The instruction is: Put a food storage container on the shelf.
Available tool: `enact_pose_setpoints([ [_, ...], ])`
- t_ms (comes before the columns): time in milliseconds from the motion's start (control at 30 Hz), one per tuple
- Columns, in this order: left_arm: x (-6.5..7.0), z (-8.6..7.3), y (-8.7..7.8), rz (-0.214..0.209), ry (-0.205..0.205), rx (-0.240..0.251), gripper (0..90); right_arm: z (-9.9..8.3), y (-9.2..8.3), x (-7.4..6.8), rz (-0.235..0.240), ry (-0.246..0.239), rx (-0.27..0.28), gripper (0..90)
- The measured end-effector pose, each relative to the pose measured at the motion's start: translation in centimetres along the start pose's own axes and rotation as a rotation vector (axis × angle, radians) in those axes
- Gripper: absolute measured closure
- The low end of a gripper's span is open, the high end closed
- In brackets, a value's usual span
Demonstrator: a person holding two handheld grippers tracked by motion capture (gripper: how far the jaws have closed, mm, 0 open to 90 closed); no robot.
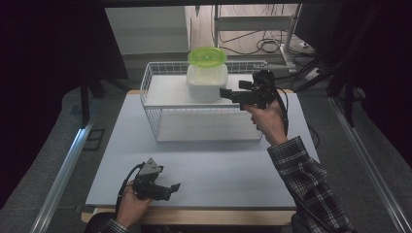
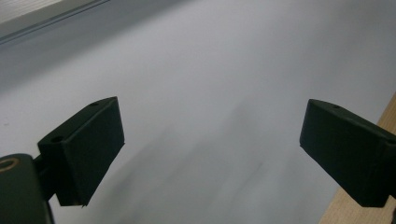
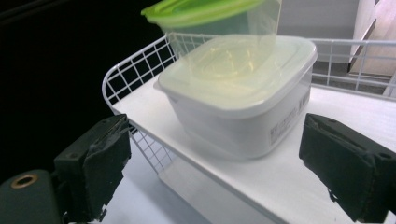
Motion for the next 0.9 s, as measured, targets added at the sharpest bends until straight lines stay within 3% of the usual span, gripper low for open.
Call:
enact_pose_setpoints([
  [267, 0.0, 0.0, 0.0, 0.002, 0.003, 0.001, 6.2, -1.7, -0.2, -0.3, -0.015, -0.044, -0.034, 5.8],
  [900, 0.0, -0.1, 0.1, 0.014, 0.021, 0.01, 5.2, -5.7, -0.6, -0.8, -0.006, -0.085, -0.086, 2.8],
])
Point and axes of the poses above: each handheld gripper's, and its own axes: y roughly forward along the jaws, z roughly out of its top, x roughly to its right, the point moved 3 cm from there along y, roughly forward along the jaws, and after that the axes turned 8 degrees about z, right-handed, at the moved point
